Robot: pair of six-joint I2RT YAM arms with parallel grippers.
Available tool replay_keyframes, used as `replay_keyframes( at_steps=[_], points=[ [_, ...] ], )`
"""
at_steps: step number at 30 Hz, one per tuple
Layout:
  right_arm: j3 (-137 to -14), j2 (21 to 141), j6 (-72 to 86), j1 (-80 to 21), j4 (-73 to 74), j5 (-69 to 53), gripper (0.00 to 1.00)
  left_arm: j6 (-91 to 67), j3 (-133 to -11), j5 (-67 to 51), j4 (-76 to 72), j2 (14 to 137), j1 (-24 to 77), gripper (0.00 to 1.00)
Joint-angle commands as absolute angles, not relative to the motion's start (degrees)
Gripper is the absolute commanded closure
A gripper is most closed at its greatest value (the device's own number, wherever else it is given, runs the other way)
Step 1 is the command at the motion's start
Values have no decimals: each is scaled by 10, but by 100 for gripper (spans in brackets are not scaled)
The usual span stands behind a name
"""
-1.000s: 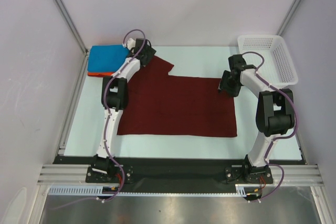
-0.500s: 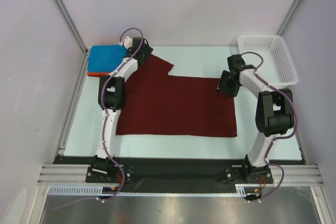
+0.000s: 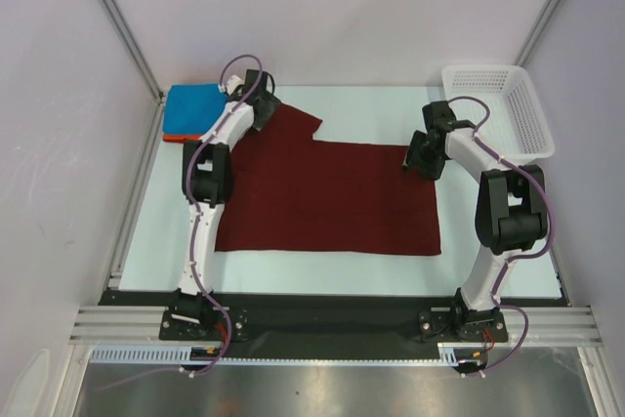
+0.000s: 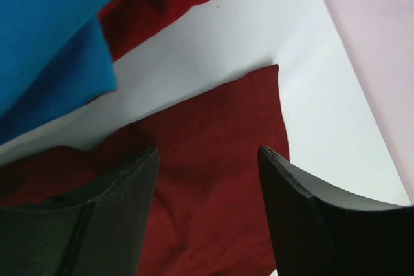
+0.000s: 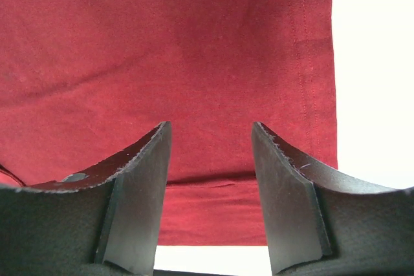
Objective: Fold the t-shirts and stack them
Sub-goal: Fold the tshirt
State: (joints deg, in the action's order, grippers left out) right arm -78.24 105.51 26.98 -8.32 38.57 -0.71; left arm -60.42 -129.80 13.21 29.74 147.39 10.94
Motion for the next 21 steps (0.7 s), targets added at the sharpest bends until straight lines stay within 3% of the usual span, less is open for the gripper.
replay_keyframes(
  at_steps=[1,5,15,21],
  points=[
    [-797,1020,276,-88,384,-3,42,-621,-1315,140,394,1478,103,30],
    [-793,1013,278,-89,382,-6,42,-612,-1278,146,421,1449,104,28],
    [-781,992,279,-98,380,-15,42,-535,-1047,144,367,1297,112,27],
    [-774,987,276,-102,384,-12,42,-406,-1093,137,321,1275,116,28]
  ],
)
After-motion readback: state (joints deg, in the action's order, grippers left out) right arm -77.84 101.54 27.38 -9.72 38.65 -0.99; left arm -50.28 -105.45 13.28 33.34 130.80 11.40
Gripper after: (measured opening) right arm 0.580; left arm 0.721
